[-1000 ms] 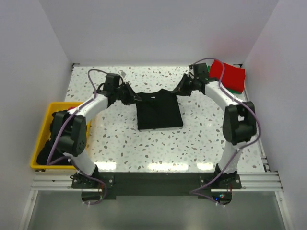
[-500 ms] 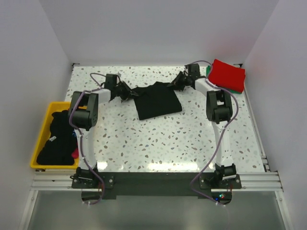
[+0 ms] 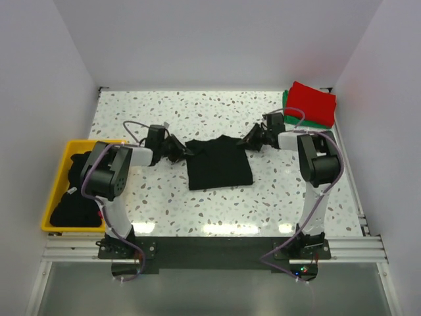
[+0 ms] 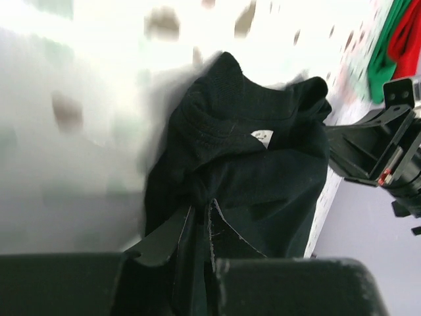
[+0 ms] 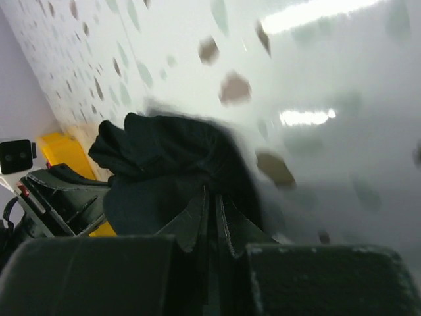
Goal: Fold and stack the t-shirts
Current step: Fold the tshirt
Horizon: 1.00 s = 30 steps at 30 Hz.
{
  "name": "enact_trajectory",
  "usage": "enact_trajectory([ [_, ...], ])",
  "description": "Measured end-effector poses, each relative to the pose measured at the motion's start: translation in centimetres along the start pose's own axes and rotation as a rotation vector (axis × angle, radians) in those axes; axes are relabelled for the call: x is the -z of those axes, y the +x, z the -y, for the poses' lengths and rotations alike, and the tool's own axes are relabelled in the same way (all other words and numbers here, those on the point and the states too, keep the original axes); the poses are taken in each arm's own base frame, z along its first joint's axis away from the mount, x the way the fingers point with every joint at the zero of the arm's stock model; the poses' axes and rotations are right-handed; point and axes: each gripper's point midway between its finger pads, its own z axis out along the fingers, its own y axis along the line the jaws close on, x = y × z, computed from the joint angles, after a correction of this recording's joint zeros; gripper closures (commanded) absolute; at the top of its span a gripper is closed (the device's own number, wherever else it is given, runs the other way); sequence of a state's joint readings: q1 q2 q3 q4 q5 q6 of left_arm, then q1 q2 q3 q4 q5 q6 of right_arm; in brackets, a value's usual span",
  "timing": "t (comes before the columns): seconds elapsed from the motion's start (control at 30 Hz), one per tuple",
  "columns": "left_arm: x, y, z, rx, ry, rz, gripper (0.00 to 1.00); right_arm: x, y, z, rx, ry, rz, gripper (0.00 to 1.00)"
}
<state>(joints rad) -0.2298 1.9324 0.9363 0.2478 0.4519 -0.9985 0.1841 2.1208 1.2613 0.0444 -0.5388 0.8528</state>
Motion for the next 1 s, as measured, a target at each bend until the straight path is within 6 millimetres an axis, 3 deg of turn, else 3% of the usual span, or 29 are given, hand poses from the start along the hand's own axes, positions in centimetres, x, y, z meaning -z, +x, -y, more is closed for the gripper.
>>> enact_trajectory([
  [0.23, 5.3, 8.5, -2.2, -0.035, -0.043, -0.068, 1.00, 5.5, 7.1, 3.5, -0.018, 0.057, -0.026, 1.00],
  [0.33, 7.4, 10.2, -2.9, -0.035, -0.053, -0.078, 1.00, 7.9, 10.4, 4.8, -0.009, 0.076, -0.045, 1.00],
  [0.43, 8.8, 10.6, -2.4, -0.040, -0.046, -0.074, 1.00, 9.4, 12.0, 5.3, 0.000, 0.092, -0.056, 1.00],
  [0.6, 10.3, 10.4, -1.0, -0.071, -0.020, -0.057, 1.00, 11.5, 11.9, 4.2, 0.053, 0.103, -0.027, 1.00],
  [0.83, 11.1, 9.3, 0.7, -0.093, -0.013, -0.039, 1.00, 12.9, 9.9, 1.3, 0.120, 0.077, 0.028, 1.00],
  [1.0, 10.7, 6.5, 1.2, -0.091, -0.025, -0.007, 1.00, 12.3, 8.1, 0.1, 0.132, 0.085, 0.044, 1.00],
])
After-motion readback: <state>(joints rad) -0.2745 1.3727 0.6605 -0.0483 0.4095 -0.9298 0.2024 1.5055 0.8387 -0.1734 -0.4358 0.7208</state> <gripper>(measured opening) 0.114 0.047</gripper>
